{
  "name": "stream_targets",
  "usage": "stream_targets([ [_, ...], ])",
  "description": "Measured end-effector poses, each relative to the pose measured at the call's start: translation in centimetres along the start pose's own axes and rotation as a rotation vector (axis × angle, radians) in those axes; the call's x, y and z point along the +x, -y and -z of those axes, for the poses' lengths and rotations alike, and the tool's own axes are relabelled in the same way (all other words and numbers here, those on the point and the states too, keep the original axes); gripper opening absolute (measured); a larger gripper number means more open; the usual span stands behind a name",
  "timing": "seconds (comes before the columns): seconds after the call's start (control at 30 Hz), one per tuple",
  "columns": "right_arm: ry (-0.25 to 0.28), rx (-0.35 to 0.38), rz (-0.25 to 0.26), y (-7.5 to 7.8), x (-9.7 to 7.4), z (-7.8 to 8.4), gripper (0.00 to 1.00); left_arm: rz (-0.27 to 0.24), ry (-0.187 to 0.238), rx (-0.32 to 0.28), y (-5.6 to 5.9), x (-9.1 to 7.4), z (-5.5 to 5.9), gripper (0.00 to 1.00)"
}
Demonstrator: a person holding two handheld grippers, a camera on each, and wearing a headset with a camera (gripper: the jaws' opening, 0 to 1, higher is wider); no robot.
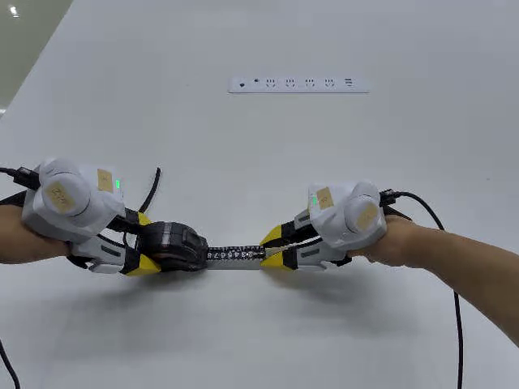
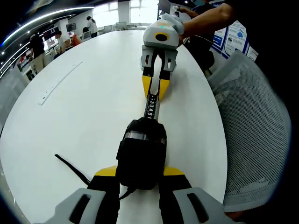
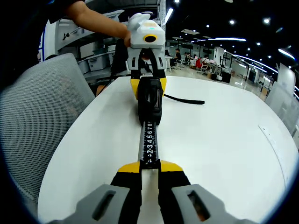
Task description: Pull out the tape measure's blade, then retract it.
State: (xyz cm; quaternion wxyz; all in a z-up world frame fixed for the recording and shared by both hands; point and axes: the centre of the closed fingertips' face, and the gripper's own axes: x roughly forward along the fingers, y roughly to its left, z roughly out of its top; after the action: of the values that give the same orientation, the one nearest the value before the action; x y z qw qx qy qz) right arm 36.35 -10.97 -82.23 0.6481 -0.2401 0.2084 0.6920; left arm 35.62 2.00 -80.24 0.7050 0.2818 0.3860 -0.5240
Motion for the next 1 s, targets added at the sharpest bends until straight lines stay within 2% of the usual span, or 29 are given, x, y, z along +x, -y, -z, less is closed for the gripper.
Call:
stream_targets([
  [1.0,-0.039,0.047,0.015,-0.1,-4.8,4.2,0.09,0.006,-0.005,-0.002,0.0,0.0,-0.1,0.29],
])
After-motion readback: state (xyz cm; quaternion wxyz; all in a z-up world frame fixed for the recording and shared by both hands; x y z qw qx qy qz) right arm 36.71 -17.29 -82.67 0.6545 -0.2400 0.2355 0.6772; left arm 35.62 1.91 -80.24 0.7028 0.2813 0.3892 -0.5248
